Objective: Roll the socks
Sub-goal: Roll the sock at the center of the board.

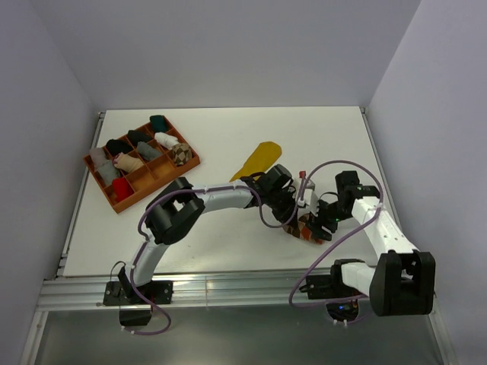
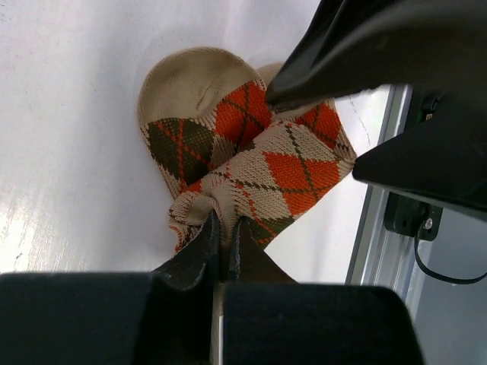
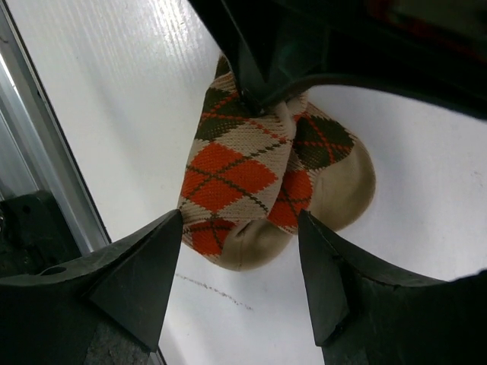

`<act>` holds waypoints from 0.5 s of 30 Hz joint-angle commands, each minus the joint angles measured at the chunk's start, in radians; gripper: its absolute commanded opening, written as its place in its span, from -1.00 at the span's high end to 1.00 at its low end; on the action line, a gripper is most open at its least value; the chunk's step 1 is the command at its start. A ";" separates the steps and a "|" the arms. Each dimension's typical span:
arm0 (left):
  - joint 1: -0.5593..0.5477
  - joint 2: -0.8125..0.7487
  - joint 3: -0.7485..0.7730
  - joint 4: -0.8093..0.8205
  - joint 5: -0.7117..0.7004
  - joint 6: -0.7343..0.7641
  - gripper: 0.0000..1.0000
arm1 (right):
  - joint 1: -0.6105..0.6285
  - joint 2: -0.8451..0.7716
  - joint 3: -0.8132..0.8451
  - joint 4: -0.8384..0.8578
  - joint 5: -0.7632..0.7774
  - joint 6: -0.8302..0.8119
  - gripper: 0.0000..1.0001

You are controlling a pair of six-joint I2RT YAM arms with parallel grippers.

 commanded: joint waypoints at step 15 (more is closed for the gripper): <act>0.004 0.054 0.011 -0.074 -0.015 -0.035 0.99 | 0.183 0.196 -0.025 0.141 0.129 0.093 0.02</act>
